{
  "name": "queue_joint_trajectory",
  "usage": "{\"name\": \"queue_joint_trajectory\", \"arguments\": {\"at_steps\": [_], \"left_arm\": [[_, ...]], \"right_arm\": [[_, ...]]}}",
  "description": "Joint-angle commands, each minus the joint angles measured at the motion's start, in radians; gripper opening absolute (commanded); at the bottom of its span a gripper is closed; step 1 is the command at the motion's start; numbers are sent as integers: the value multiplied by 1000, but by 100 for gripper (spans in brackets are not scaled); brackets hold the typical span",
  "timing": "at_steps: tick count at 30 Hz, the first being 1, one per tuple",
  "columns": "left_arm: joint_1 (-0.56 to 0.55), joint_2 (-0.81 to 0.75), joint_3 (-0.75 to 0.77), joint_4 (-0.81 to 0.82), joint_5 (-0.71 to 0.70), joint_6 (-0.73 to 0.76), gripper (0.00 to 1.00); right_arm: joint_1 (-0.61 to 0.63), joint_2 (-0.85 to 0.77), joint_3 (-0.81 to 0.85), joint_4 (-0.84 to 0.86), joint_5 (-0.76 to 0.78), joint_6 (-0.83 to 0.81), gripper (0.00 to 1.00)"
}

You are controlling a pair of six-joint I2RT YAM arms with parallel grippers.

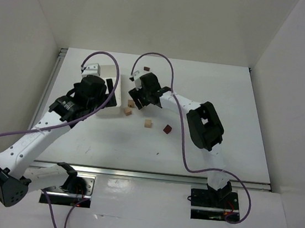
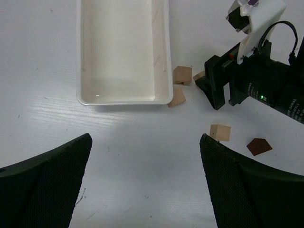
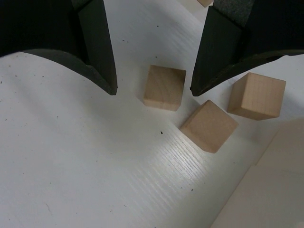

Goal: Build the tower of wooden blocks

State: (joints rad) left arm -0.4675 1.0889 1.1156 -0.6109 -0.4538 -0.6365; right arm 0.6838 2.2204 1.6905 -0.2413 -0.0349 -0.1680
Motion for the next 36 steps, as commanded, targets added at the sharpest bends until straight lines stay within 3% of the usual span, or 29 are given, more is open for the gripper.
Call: {"name": "queue_joint_trajectory", "arguments": {"at_steps": [1, 2, 4, 7, 9, 10, 15, 26, 30, 33, 36], "left_arm": [[-3, -11, -7, 3, -25, -23, 100], [-3, -11, -7, 3, -25, -23, 100], [-3, -11, -7, -6, -34, -23, 100], [-3, -11, -7, -6, -34, -23, 100], [-3, -11, -7, -6, -34, -23, 100], [-3, -11, -7, -6, -34, -23, 100], [-3, -20, -7, -6, -34, -23, 100], [-3, -29, -16, -6, -43, -23, 100], [-3, -29, -16, -6, -43, -23, 100], [-3, -29, -16, 3, -43, -14, 100], [-3, -29, -16, 25, -34, -5, 100]], "right_arm": [[0, -1, 47, 4, -25, 22, 70], [0, 8, 47, 4, -16, 22, 63], [0, 8, 47, 4, -16, 22, 59], [0, 8, 57, -6, -16, 41, 38], [0, 8, 67, -24, -16, 41, 31], [0, 8, 67, -24, -16, 41, 31], [0, 8, 77, -47, -39, 51, 50], [10, 61, 119, -91, -25, 51, 51], [10, 29, 92, -64, 7, 74, 40], [10, -13, 92, -55, 56, 85, 25], [10, -40, 83, -55, 189, 142, 25]]}}
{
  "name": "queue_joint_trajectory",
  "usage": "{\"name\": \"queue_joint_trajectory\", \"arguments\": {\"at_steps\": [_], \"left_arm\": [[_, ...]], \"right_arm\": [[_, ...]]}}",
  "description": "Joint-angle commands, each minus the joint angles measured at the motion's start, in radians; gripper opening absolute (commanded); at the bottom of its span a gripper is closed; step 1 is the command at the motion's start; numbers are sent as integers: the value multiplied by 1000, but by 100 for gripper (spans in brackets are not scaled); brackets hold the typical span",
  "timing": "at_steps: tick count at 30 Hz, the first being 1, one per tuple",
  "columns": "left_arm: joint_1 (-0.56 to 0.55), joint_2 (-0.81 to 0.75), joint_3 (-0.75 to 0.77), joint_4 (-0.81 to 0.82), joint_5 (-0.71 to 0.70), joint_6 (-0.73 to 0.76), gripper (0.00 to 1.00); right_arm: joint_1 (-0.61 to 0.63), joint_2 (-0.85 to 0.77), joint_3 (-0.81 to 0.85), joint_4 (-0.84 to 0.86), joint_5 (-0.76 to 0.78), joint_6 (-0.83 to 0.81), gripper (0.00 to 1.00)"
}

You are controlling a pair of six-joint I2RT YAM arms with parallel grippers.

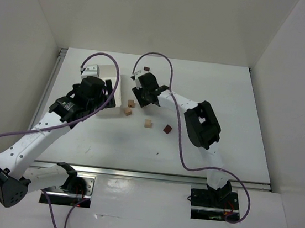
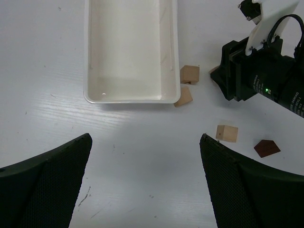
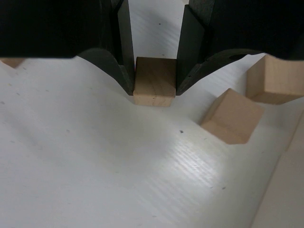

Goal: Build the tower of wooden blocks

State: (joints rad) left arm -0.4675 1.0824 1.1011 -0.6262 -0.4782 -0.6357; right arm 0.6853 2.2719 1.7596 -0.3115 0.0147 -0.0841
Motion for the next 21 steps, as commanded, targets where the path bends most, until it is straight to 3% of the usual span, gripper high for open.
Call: {"name": "queue_joint_trajectory", "arguments": {"at_steps": [1, 4, 10, 15, 21], "left_arm": [[-3, -22, -1, 49, -10, -5, 100], [-3, -22, -12, 101, 31, 33, 100], [-3, 89, 29, 177, 101, 94, 100], [-3, 220, 103, 210, 220, 116, 99], [-3, 274, 134, 224, 254, 125, 100]], "right_arm": [[8, -107, 14, 6, 183, 79, 25], [-13, -153, -1, -30, 264, 145, 24], [-150, -261, -92, -47, 194, 250, 24], [-230, -261, -101, -147, 263, 309, 24], [-294, -249, -123, -135, 186, 337, 24]]}}
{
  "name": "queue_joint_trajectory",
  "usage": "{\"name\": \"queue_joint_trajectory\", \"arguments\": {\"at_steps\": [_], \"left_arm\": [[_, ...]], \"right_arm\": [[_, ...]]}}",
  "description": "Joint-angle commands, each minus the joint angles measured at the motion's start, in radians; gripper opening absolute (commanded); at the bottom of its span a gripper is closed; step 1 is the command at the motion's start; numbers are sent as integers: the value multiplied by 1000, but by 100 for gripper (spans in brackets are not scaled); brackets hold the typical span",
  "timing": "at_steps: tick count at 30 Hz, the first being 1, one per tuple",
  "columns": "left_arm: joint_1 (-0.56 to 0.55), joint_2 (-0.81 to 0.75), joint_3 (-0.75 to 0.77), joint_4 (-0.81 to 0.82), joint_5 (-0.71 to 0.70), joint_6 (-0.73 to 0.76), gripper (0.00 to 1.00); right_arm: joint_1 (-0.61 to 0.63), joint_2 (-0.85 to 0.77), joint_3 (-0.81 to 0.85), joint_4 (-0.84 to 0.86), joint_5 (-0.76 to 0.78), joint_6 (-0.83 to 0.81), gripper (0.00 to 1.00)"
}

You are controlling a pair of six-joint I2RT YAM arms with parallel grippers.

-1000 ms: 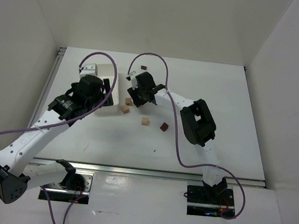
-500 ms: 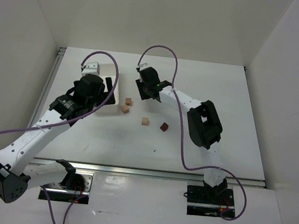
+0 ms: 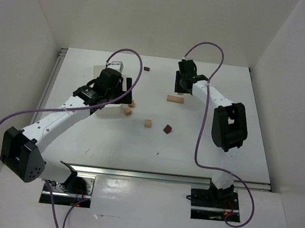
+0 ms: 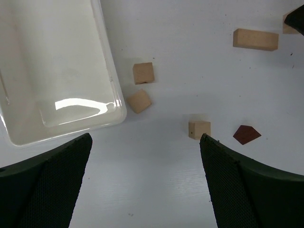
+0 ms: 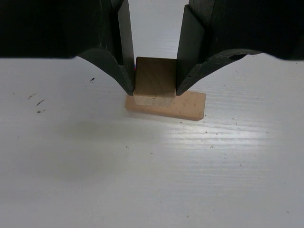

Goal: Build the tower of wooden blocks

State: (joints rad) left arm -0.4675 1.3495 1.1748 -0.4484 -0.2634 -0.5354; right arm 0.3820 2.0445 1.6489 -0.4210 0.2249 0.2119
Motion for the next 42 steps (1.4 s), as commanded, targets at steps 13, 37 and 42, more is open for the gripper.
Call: {"name": "queue_joint_trajectory", "arguments": {"at_steps": [13, 37, 42], "left_arm": [[-3, 7, 60, 37, 12, 25, 100], [-3, 34, 69, 28, 12, 45, 100], [-3, 34, 69, 28, 12, 45, 100]], "right_arm": [[-18, 100, 104, -134, -2, 141, 24], [-18, 140, 114, -79, 28, 149, 27], [-18, 151, 103, -61, 16, 149, 27]]}}
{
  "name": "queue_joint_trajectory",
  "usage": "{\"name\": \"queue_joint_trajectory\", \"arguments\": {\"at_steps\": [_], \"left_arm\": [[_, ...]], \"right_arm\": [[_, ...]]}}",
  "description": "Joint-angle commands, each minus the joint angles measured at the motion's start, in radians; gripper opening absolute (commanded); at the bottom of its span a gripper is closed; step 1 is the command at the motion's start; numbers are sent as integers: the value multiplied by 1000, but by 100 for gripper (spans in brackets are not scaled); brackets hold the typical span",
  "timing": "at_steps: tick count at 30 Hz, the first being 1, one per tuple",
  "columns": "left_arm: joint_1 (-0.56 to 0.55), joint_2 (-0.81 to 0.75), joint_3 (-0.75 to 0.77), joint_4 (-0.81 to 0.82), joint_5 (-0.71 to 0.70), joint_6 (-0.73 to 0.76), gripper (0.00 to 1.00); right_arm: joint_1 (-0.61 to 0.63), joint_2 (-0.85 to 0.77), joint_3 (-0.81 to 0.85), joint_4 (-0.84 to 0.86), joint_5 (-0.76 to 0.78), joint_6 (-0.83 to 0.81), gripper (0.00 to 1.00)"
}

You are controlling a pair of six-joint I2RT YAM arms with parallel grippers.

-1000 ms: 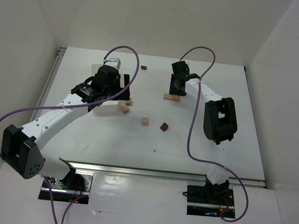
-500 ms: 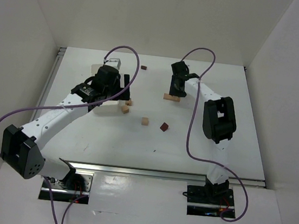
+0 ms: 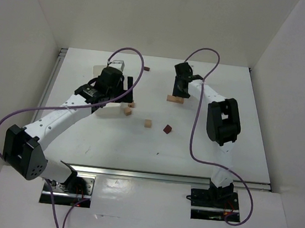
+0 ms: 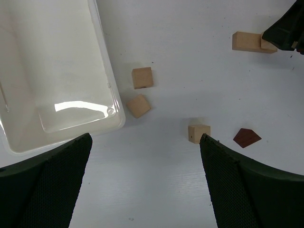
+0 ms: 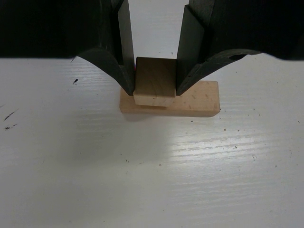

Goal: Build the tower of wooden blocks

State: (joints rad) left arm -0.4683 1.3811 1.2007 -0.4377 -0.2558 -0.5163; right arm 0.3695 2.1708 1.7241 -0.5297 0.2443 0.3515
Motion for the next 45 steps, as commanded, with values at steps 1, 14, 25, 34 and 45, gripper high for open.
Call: {"name": "queue_joint_trajectory", "arguments": {"at_steps": [1, 14, 25, 34, 45], "left_arm": [[-3, 3, 43, 17, 4, 25, 100], [-3, 3, 43, 17, 4, 35, 100], [-3, -16, 43, 17, -5, 44, 100], [-3, -16, 43, 17, 4, 44, 100], [-12, -39, 15, -119, 174, -122, 100]], "right_arm": [[-6, 24, 28, 48, -4, 9, 27], [-6, 31, 28, 34, -4, 0, 40], [-6, -23, -1, 53, -23, 0, 56], [-6, -52, -1, 82, -33, -25, 63], [-6, -258, -101, 240, -56, -154, 70]]}}
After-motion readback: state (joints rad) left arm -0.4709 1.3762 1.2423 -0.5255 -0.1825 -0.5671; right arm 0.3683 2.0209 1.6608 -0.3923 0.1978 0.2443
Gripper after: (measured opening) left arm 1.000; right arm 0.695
